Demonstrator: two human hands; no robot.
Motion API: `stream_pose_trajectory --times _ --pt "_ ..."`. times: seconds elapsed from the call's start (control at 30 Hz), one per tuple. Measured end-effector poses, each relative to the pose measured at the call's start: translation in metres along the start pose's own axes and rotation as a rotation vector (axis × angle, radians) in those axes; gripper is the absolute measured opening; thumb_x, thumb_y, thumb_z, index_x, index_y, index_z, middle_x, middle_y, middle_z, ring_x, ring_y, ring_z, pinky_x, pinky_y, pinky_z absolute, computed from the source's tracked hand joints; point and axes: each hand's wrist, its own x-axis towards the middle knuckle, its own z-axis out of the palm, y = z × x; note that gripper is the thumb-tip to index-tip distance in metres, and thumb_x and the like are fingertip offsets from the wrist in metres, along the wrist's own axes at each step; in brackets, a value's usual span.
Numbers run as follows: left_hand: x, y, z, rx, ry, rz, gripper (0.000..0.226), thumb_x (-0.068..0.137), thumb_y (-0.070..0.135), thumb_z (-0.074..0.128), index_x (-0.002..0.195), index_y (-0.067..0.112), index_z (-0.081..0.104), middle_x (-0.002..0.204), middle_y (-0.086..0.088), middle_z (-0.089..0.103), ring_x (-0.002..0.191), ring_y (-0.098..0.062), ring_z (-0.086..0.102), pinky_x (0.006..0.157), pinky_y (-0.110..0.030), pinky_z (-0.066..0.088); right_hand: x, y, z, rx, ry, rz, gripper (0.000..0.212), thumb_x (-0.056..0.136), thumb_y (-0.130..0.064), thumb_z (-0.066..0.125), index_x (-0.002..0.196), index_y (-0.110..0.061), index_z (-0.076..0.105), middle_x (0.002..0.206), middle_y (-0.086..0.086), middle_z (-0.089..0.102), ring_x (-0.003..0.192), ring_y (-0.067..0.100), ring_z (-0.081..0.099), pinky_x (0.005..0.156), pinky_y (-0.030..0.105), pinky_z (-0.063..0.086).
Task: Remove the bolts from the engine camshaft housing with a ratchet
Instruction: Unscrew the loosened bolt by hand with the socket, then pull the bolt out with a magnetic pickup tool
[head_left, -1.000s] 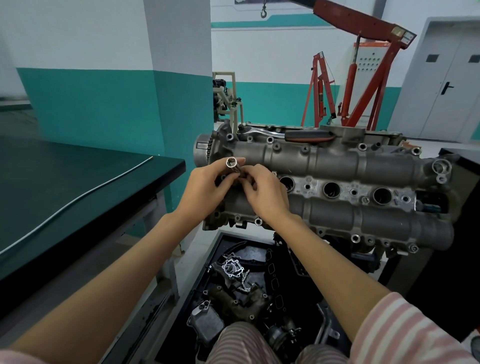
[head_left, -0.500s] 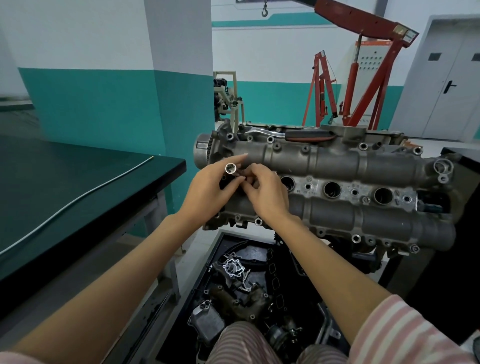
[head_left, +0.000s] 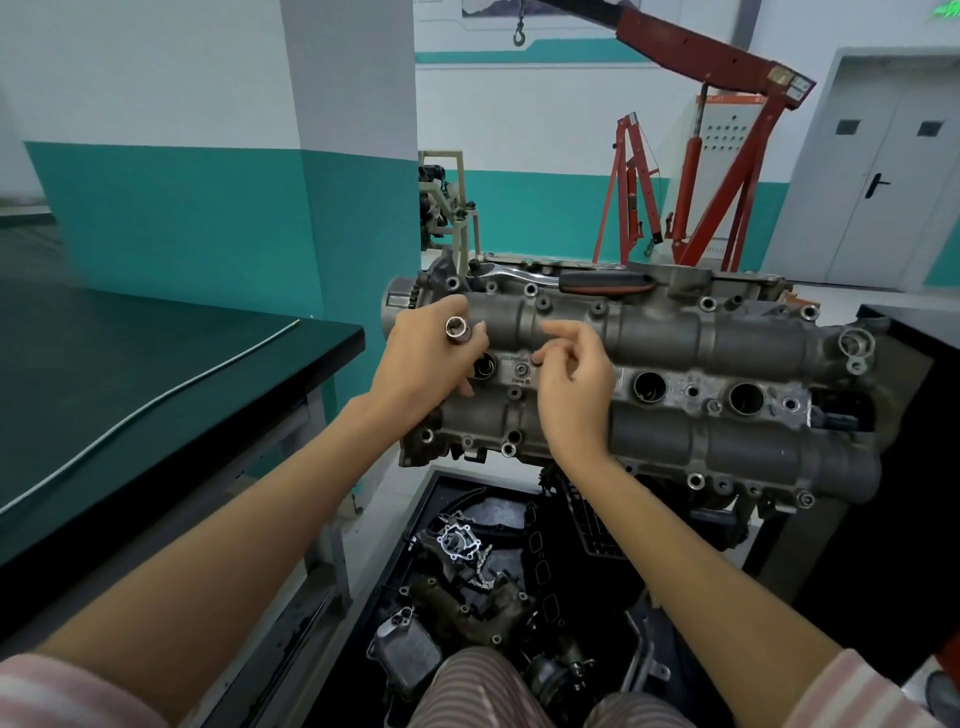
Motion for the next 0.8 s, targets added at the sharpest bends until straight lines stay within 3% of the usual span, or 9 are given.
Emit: stream_pose_trajectory --times 0.07,0.17,0.27,0.33,0.47,0.57,0.63,0.73,0.8 --pt "-0.009 0.003 0.0 -0.063 0.068 0.001 0.032 0.091 0.018 0.055 0.067 0.007 0.038 0.056 -0.013 0.057 0.041 -0.01 0.061 0.044 -0.044 0.046 0.0 -0.008 -0.001 -0.067 -0.142 0.17 0.024 0.091 -0.001 0.039 0.084 -0.013 0.059 0.067 0.002 0.059 0.04 0.003 0.047 0.038 0.017 0.035" --pt "-0.022 0.004 -0.003 -0.053 0.164 0.092 0.034 0.091 0.02 0.056 0.064 0.013 0.035 0.049 -0.008 0.052 0.041 -0.009 0.06 0.043 -0.038 0.043 0.004 -0.023 0.004 -0.025 -0.419 0.607 0.026 0.095 -0.011 0.036 0.102 0.006 0.054 0.071 0.013 0.066 0.039 0.012 0.058 0.034 0.015 0.036" --pt "-0.029 0.012 -0.013 -0.01 0.233 0.217 0.037 0.09 0.021 0.056 0.063 0.024 0.031 0.045 0.002 0.042 0.041 -0.009 0.053 0.039 -0.024 0.032 0.011 -0.037 0.01 0.413 -0.578 0.982 0.027 0.098 -0.017 0.037 0.112 0.005 0.046 0.097 0.027 0.063 0.053 0.025 0.067 0.042 0.024 0.05" --pt "-0.034 0.021 -0.021 0.021 0.276 0.306 0.034 0.087 0.02 0.056 0.064 0.021 0.032 0.045 0.007 0.032 0.043 -0.01 0.038 0.042 -0.019 0.028 0.013 -0.042 0.017 0.7 -0.578 1.134 0.023 0.1 -0.014 0.036 0.106 0.004 0.049 0.082 0.023 0.067 0.055 0.027 0.067 0.045 0.028 0.053" --pt "-0.046 0.036 -0.031 0.103 0.219 0.521 0.033 0.082 0.013 0.064 0.064 0.016 0.037 0.051 0.014 0.029 0.048 -0.005 0.031 0.044 -0.014 0.025 0.015 -0.042 0.03 0.787 -0.38 1.146 0.027 0.099 -0.006 0.029 0.082 -0.005 0.049 0.059 0.013 0.055 0.034 0.016 0.054 0.033 0.019 0.044" --pt "-0.063 0.036 -0.028 0.156 0.039 0.632 0.021 0.066 0.006 0.077 0.071 0.007 0.057 0.057 0.003 0.05 0.051 -0.008 0.038 0.043 -0.021 0.038 0.013 -0.04 0.029 0.727 -0.328 1.102 0.033 0.1 -0.005 0.026 0.07 -0.011 0.04 0.043 0.006 0.045 0.023 0.009 0.041 0.03 0.013 0.033" --pt "-0.074 0.035 -0.025 0.123 -0.09 0.65 0.022 0.067 0.009 0.078 0.076 0.0 0.061 0.064 -0.001 0.057 0.055 -0.009 0.045 0.046 -0.022 0.043 0.014 -0.039 0.025 0.943 -0.341 1.251 0.031 0.101 -0.012 0.027 0.074 -0.006 0.041 0.043 0.008 0.038 0.019 0.012 0.034 0.03 0.014 0.031" --pt "-0.082 0.026 -0.029 0.043 -0.3 0.632 0.023 0.082 0.022 0.067 0.097 0.005 0.062 0.085 0.002 0.061 0.076 -0.006 0.056 0.068 -0.018 0.049 0.02 -0.027 0.02 1.161 -0.339 1.34 0.033 0.101 -0.024 0.032 0.085 0.002 0.046 0.041 0.005 0.034 0.02 0.01 0.027 0.025 0.019 0.027" --pt "-0.081 0.016 -0.03 0.025 -0.352 0.546 0.026 0.086 0.016 0.063 0.111 0.01 0.058 0.1 0.002 0.062 0.092 -0.003 0.058 0.083 -0.013 0.045 0.02 -0.023 0.013 1.179 -0.37 1.329 0.04 0.1 -0.026 0.033 0.083 0.006 0.051 0.043 0.004 0.035 0.022 0.009 0.029 0.024 0.019 0.025"
